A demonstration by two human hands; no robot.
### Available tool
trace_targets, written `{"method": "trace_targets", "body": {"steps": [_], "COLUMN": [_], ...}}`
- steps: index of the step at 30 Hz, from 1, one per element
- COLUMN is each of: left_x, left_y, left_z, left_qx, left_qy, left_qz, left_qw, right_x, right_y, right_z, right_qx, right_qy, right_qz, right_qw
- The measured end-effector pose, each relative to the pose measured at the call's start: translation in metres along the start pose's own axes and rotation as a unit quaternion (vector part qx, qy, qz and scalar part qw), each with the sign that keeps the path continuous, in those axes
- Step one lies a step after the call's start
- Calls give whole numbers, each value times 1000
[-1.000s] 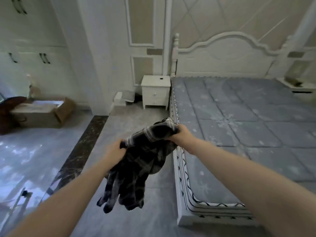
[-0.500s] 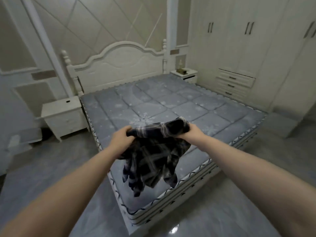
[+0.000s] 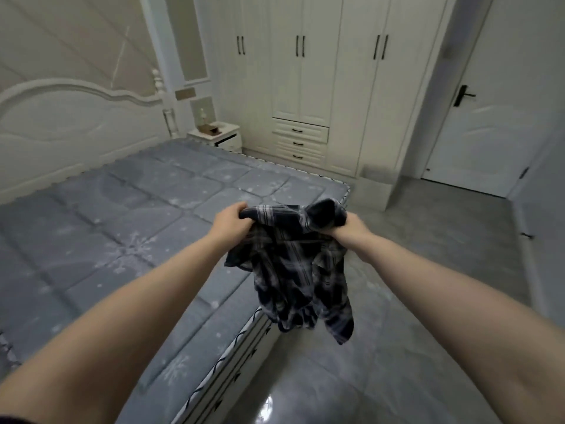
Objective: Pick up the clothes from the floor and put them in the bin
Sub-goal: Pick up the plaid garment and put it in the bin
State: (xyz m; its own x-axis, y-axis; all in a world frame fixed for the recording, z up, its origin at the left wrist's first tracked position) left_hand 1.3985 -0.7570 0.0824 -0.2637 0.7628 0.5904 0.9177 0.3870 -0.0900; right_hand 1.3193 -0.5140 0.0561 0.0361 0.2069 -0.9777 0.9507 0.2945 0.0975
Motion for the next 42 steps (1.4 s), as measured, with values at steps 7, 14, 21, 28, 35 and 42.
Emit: {"method": "trace_targets", "body": {"steps": [7, 14, 21, 28, 35, 42], "left_x": [74, 134, 198, 256, 307, 372], "left_y": [-90, -194, -310, -383, -478, -562], "left_z": [105, 174, 213, 272, 355, 418], "left_qx": [-91, -197, -303, -329, -356, -343], "left_qy": [146, 192, 196, 188, 252, 271], "left_qz": [-10, 57, 159, 198, 109, 31], "left_qw": [985, 960, 919, 904, 893, 899], "right_x": [44, 66, 42, 42, 72, 79], "right_y": [-51, -122, -217, -292, -408, -513], "right_z": [-91, -153, -206, -255, -335, -423], "right_qx": [116, 179, 276, 374, 389, 320], "right_qy": [-50, -62, -11, -21, -122, -237], "right_qz": [59, 110, 70, 74, 112, 139], "right_qw": [990, 976, 958, 924, 906, 907]}}
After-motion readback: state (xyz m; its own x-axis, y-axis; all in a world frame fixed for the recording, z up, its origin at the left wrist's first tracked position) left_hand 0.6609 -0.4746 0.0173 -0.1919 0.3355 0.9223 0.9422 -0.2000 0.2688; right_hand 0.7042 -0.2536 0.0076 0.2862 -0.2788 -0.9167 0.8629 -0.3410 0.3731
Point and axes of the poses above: each hand's wrist, its own y-axis away from the middle knuckle, its own z-axis out of the palm, x = y × z, the point moved 2 cm from there along -y, towards the middle knuckle, and after that the axes turned 9 degrees about -y, right-handed, at the moved point
